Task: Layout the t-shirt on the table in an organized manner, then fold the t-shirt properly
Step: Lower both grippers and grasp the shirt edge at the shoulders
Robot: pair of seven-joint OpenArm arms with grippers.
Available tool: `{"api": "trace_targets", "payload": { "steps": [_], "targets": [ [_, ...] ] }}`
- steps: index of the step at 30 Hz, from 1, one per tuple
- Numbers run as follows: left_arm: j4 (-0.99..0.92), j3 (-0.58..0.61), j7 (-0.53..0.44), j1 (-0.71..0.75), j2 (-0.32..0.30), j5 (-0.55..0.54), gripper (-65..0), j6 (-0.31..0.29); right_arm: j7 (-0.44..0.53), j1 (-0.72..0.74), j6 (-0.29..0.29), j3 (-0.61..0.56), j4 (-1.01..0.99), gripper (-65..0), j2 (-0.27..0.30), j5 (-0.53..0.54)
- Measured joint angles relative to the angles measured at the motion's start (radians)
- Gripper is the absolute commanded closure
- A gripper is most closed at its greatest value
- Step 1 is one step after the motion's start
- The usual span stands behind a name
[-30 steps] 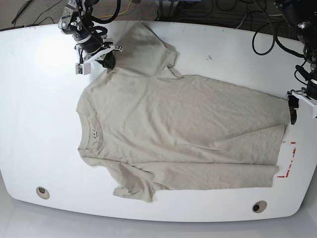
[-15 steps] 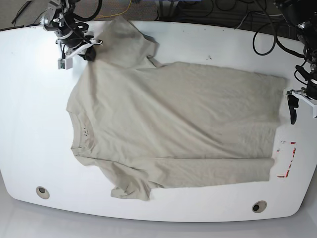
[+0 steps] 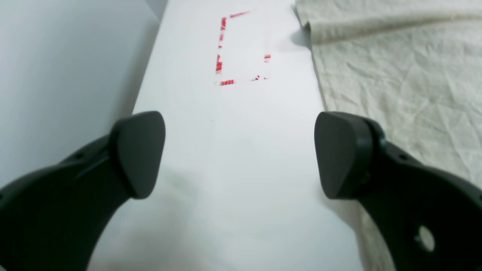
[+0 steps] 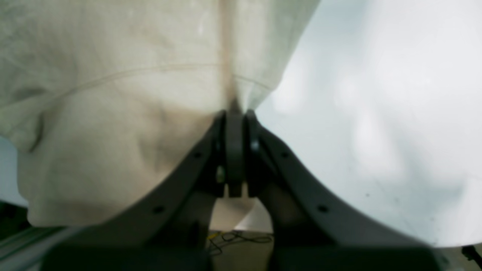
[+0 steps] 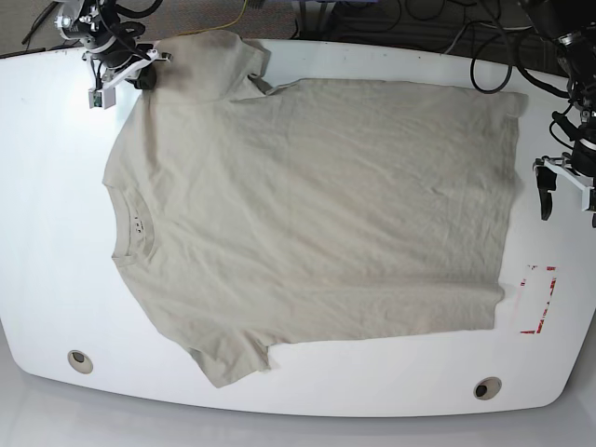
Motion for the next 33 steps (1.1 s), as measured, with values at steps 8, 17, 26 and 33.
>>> {"api": "trace_targets", "payload": {
  "steps": [8, 17, 26, 33],
  "targets": [
    [0.002, 0.026, -0.01, 0.008, 0.003, -0.003, -59.6, -0.005, 0.003, -0.034, 0.002, 0.001, 0.006, -0.3, 0.005, 0.014],
    [0.009, 0.067, 0.0, 0.063, -0.002, 0.002, -59.7, -0.047, -0.003, -0.033, -0.001, -0.001, 0.008, -0.4, 0.005, 0.014],
    [0.05, 0.073, -0.001, 0.142, 0.063, 0.002, -59.7, -0.149, -0.01, -0.03, 0.0, -0.002, 0.008, -0.4, 0.008, 0.014],
    [0.05, 0.076, -0.006, 0.213, 0.071, -0.005, -59.7, -0.158, -0.018, -0.013, 0.0, -0.004, 0.008, -0.4, 0.006, 0.009]
  ]
}}
